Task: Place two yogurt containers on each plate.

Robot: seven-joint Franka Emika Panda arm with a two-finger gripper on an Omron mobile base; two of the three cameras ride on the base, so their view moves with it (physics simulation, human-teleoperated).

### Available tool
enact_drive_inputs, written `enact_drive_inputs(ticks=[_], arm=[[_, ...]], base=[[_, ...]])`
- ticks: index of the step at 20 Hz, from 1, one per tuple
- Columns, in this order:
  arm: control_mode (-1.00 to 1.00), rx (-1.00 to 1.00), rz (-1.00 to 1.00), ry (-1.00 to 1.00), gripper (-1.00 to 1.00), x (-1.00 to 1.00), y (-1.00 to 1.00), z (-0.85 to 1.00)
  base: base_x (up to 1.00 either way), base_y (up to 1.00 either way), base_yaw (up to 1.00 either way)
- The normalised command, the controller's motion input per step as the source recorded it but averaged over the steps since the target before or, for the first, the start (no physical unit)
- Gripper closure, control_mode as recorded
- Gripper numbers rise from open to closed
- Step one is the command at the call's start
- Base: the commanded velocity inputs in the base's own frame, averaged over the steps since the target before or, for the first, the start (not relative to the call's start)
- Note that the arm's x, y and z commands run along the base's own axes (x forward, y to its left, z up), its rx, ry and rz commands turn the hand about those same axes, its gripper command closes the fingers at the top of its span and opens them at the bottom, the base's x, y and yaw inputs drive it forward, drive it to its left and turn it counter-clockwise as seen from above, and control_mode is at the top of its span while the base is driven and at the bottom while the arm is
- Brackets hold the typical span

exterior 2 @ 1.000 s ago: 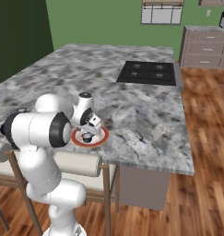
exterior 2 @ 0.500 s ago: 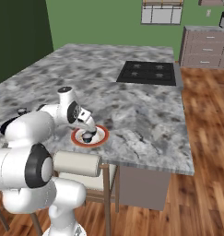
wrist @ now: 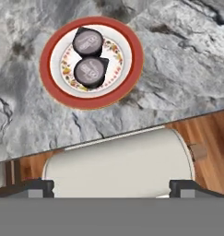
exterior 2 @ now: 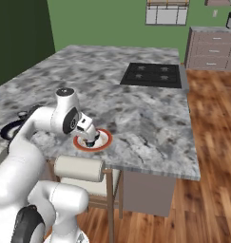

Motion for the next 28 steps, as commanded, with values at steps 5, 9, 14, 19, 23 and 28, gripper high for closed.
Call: enact_drive_inputs(ticks=[5,9,14,19,23,28], arm=[[-1.00,0.01,0.10,0.00,-1.00,-0.91,0.00,0.56],[-1.00,-0.01,0.15,0.00,-1.00,-1.00,-0.03,0.42],[-1.00,0.00,0.07,0.00,-1.00,-0.56,0.00,-0.03],[-1.00,0.00,0.00,0.00,-1.00,0.00,0.00,0.00],[-1.00,0.00,0.00,0.00,-1.00,0.00,0.00,0.00],[1.00,0.00,0.00,0.00,-1.00,0.00,0.03,0.00]], base=[[0.00,0.00,0.00],[0.00,0.00,0.00],[0.00,0.00,0.00],[0.00,0.00,0.00],[0.00,0.00,0.00],[-0.17,0.51,0.00]])
